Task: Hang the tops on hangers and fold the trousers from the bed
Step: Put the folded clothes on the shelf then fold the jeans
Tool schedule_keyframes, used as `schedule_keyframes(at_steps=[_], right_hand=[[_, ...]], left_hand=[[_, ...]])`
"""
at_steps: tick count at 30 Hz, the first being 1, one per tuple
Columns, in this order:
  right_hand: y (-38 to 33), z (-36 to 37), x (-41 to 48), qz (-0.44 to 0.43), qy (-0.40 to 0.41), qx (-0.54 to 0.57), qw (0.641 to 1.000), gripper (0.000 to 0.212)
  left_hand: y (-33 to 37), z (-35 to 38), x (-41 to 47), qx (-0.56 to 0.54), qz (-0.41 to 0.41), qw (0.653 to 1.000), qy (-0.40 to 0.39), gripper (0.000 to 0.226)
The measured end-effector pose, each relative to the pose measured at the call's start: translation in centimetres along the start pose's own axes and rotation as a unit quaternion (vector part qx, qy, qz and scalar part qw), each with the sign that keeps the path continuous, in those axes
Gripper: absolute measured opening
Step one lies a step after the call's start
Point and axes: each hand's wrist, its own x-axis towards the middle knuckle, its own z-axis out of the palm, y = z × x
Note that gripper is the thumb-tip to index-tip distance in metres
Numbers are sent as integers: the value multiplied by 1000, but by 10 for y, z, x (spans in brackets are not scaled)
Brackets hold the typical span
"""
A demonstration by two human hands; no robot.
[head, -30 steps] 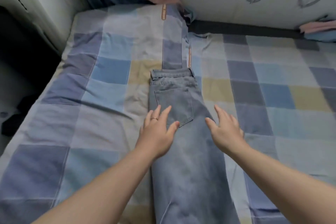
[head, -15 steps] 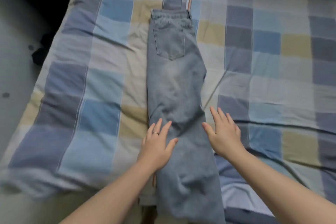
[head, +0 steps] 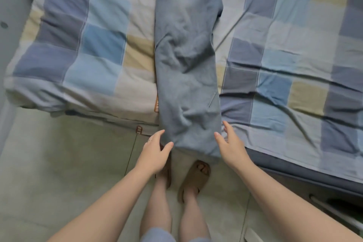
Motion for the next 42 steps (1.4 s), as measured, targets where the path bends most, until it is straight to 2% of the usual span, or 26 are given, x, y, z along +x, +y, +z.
schedule_keyframes(at_steps=[4,9,11,15,18,21,24,27,30,33,36,39,42], right_hand=[[50,30,14,39,-10,29,999,61],[90,51,66,70,29,-37,996,70],[98,57,86,61,27,2,998,76],[102,62,118,38,23,125,991,57],[103,63,132,53,25,164,985,50],[103,64,132,60,6,221,973,40],[106,64,119,83,-44,267,959,42],[108,68,91,116,-86,258,955,40],[104,70,55,133,-90,258,952,30],[95,69,14,156,-88,287,941,29],[84,70,-31,171,-63,293,939,27],[69,69,-74,190,-27,323,927,26],[51,62,-113,204,-3,359,911,13]], left_hand=[[-34,24,21,-21,-39,999,0,66],[-56,42,69,-55,-34,997,50,76],[-58,48,86,-48,-21,995,83,71],[-55,56,108,-86,13,989,122,44],[-55,58,116,-139,15,986,97,34],[-65,59,113,-159,-14,987,22,40],[-78,57,100,-185,-54,981,-37,46],[-86,45,84,-184,-93,975,-85,46],[-88,32,60,-161,-114,973,-122,40],[-84,22,24,-168,-130,966,-146,26],[-80,16,-18,-185,-141,964,-125,12],[-72,5,-61,-233,-170,954,-80,20],[-61,-16,-97,-252,-182,950,-45,29]])
